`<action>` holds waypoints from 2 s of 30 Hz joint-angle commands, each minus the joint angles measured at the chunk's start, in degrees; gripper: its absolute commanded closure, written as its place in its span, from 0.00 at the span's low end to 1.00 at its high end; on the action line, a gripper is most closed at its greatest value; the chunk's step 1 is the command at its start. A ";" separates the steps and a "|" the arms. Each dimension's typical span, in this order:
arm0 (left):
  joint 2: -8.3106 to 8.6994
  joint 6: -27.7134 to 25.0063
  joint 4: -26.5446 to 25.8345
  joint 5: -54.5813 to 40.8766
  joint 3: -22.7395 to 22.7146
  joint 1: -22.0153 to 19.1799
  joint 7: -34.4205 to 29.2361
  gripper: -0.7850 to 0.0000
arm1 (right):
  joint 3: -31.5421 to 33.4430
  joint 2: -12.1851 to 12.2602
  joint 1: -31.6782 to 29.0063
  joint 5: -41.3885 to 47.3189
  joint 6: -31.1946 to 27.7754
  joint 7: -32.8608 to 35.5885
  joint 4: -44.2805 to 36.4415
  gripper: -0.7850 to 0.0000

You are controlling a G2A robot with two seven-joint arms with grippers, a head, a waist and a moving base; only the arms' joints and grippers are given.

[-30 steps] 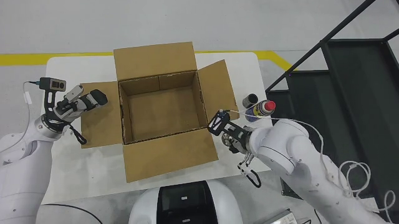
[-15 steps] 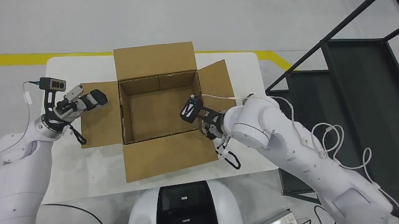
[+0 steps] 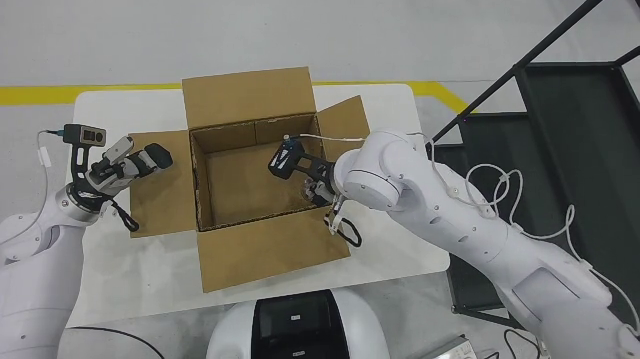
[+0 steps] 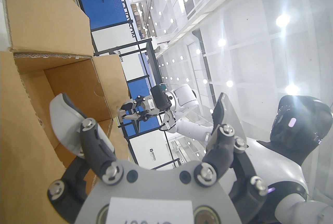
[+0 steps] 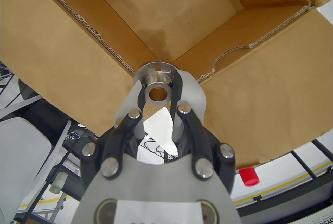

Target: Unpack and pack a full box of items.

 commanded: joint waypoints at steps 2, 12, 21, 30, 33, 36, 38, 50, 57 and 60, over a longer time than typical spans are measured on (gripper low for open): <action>0.00 0.00 0.00 0.00 0.00 0.00 0.00 0.00 | 0.00 0.00 0.00 0.00 0.00 0.00 0.00 1.00; 0.00 0.00 0.00 0.00 0.00 0.00 0.00 0.00 | 0.00 0.00 0.00 0.00 0.00 0.00 0.00 1.00; 0.00 0.00 0.00 0.00 0.00 0.00 0.00 0.00 | -2.76 -1.94 3.12 1.05 -2.21 -5.56 6.29 1.00; 0.00 0.00 0.00 0.00 0.00 0.00 0.00 0.00 | -13.12 -8.12 10.98 -0.84 2.16 -8.48 20.88 1.00; 0.00 0.00 0.00 0.00 0.00 0.00 0.00 0.00 | -16.01 -10.72 12.75 0.05 2.87 -10.61 25.83 1.00; 0.00 0.00 0.00 0.00 0.00 0.00 0.00 0.00 | -17.92 -13.10 13.77 1.97 2.31 -13.06 30.75 1.00; 0.00 0.00 0.00 0.00 0.00 0.00 0.00 0.00 | -18.67 -14.45 14.30 2.71 2.40 -14.83 34.23 1.00; 0.00 0.00 0.00 0.00 0.00 0.00 0.00 0.00 | -21.61 -20.75 15.84 3.85 2.86 -19.10 48.96 1.00; 0.00 0.00 0.00 0.00 0.00 0.00 0.00 0.00 | -21.78 -23.37 16.55 3.90 3.49 -19.34 53.08 0.00; 0.00 0.00 0.00 0.00 0.00 0.00 0.00 0.00 | -21.16 -24.05 16.67 5.01 1.94 -19.78 54.88 0.00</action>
